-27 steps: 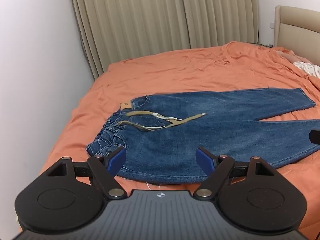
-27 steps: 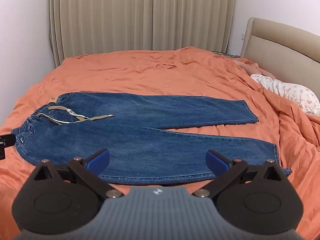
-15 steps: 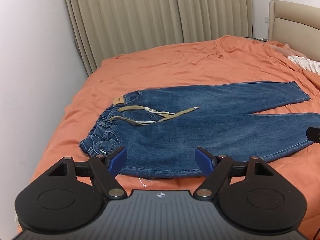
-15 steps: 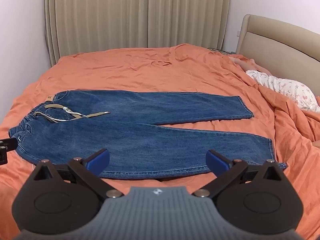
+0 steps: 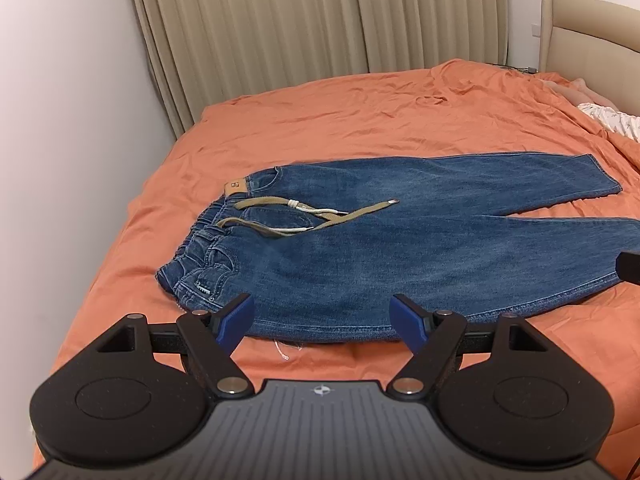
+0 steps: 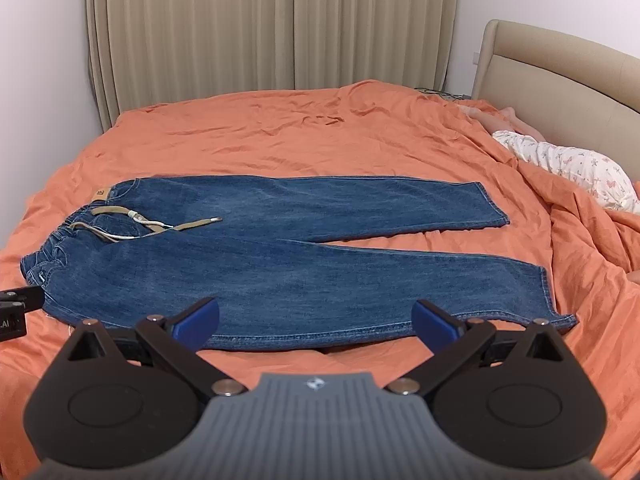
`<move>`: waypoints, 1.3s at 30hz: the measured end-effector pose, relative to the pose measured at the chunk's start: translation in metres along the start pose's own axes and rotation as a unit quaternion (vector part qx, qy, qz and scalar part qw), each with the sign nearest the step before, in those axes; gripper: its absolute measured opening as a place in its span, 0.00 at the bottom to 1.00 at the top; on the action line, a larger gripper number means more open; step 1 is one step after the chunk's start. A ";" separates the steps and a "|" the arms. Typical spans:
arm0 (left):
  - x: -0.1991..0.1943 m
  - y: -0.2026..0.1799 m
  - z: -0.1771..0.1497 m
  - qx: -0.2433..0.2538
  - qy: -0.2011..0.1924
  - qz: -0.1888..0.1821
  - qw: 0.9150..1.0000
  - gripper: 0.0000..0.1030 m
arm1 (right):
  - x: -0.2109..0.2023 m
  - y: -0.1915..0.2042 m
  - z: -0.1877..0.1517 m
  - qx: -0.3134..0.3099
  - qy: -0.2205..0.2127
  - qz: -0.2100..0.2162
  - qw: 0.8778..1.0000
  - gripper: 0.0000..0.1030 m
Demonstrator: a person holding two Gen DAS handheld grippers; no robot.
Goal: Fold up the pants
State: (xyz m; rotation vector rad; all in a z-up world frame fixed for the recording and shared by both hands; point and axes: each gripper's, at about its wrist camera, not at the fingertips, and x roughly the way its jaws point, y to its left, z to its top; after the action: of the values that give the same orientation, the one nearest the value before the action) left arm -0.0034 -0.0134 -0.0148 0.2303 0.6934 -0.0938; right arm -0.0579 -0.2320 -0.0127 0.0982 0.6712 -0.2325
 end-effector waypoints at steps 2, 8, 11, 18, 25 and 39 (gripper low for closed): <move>0.001 0.000 -0.001 -0.002 0.003 -0.002 1.000 0.87 | 0.001 -0.001 -0.001 0.001 0.003 0.000 1.000 0.95; 0.001 0.001 -0.001 0.000 0.005 -0.001 1.000 0.87 | 0.003 -0.002 -0.003 0.005 0.009 -0.006 1.000 0.95; 0.002 0.000 0.000 0.005 0.007 -0.001 1.000 0.87 | 0.003 -0.002 -0.003 0.006 0.005 -0.009 1.000 0.95; 0.003 -0.001 0.000 0.009 0.010 -0.003 1.000 0.87 | 0.004 -0.001 -0.003 0.007 0.006 -0.012 1.000 0.95; 0.004 -0.001 0.002 0.011 0.011 -0.004 1.000 0.87 | 0.006 -0.004 -0.003 0.015 0.008 -0.012 1.000 0.95; 0.007 -0.005 0.005 0.014 0.011 -0.006 1.000 0.87 | 0.006 -0.005 -0.003 0.014 0.009 -0.017 1.000 0.95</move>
State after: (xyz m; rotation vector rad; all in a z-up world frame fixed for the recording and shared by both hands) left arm 0.0037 -0.0197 -0.0166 0.2539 0.7159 -0.1132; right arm -0.0560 -0.2377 -0.0191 0.1168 0.6888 -0.2747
